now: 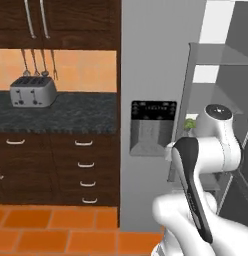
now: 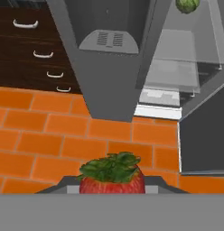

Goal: Take the strawberry from the fridge and place it on top of the pancake, located on the dining counter.

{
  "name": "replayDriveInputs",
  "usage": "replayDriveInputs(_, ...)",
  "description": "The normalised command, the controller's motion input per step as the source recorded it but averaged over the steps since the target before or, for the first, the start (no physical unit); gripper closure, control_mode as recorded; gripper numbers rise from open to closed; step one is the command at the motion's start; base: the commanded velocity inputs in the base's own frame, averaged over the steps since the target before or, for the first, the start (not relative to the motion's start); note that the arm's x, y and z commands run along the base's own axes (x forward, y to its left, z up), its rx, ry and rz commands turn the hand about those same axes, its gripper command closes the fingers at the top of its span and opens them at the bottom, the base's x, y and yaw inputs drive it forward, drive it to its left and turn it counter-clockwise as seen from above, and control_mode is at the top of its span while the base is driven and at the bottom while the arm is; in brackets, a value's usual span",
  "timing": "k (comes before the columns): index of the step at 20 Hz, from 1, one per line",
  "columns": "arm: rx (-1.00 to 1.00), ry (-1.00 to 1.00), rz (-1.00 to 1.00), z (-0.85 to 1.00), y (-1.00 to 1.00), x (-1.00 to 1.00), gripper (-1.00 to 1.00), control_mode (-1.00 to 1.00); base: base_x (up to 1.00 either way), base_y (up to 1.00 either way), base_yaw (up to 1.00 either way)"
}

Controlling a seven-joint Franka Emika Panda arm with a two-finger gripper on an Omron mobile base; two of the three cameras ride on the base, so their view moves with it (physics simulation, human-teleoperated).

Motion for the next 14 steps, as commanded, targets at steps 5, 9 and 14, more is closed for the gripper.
replayDriveInputs(5, 0.0, 0.0, 0.0, 0.0, 0.0, 0.0, 1.0, 1.0, -0.54, 0.38, 0.59)
replayDriveInputs(9, 0.0, 0.0, 0.0, 0.0, 0.0, 0.0, 1.0, 1.0, -0.34, 0.02, 0.66)
replayDriveInputs(14, 0.0, 0.0, 0.0, 0.0, 0.0, 0.0, 1.0, 1.0, -0.01, 0.03, 0.71)
